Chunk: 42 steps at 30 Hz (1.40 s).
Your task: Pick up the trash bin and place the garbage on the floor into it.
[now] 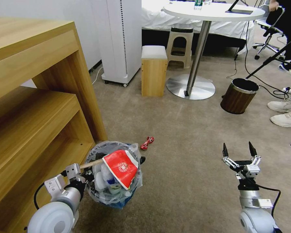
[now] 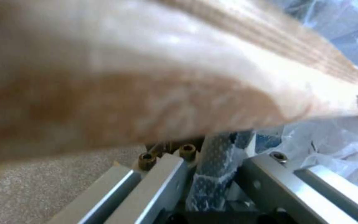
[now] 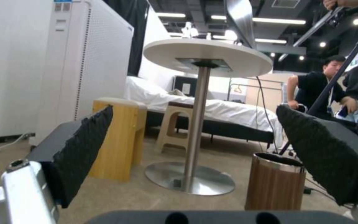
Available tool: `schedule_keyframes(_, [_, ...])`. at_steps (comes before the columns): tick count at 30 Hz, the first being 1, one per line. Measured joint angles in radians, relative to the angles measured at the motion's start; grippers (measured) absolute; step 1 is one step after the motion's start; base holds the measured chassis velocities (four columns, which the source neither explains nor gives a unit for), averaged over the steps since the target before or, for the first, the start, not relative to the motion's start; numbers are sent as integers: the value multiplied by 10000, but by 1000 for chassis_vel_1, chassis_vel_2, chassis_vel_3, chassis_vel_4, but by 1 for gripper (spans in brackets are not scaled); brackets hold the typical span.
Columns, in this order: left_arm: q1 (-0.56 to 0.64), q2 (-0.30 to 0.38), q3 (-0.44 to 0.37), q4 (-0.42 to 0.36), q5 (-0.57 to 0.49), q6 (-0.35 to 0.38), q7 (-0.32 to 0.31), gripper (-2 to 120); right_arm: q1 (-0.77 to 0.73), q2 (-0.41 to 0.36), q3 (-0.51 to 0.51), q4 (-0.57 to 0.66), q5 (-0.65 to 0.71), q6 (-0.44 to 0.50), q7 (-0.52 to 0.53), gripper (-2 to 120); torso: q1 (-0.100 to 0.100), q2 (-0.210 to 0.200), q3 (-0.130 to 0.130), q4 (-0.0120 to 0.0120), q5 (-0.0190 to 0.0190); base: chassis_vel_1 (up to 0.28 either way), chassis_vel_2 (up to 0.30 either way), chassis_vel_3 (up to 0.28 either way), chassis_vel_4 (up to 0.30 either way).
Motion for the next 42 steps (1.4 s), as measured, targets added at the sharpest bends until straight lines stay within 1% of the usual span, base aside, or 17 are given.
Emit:
schedule_keyframes(2, [28,10,-30,-16,-4,41,-18,0,28,24,18,-38,-60,19,-6,100,-1,0,0,1,2,0,0,0,0])
schedule_keyframes(4, [59,74,-95,-23,-91,214,-162,0,35,16,37,-92,-99,31,-22,100,0,0,0,2,3,0,0,0,0])
schedule_keyframes(10, [-87,93,-262,21,-320,280,-398,0,39,69,47,-137,-91,39,-45,100,-1,0,-1,1,4,-8,4,6,-10])
schedule_keyframes(12, [-166,100,-339,77,-417,275,-453,0,9,100,37,-108,-86,40,-114,100,-1,0,-1,-1,-1,-72,75,66,-67])
schedule_keyframes(14, [-194,113,-373,84,-461,275,-470,0,27,129,34,-91,-91,40,-125,100,0,0,0,2,5,-104,91,74,-100])
schedule_keyframes(22, [-232,188,-404,197,-571,248,-486,0,125,77,-3,-91,28,40,-150,100,2,0,2,1,1,-93,85,105,-89])
schedule_keyframes(33, [-320,144,-200,420,-500,230,-433,0,159,170,-103,-145,17,38,-192,100,1,0,0,1,3,0,0,0,0])
schedule_keyframes(42, [-337,95,-180,501,-441,203,-393,0,238,89,-36,-321,18,32,-212,100,0,0,0,1,3,-4,4,5,-6])
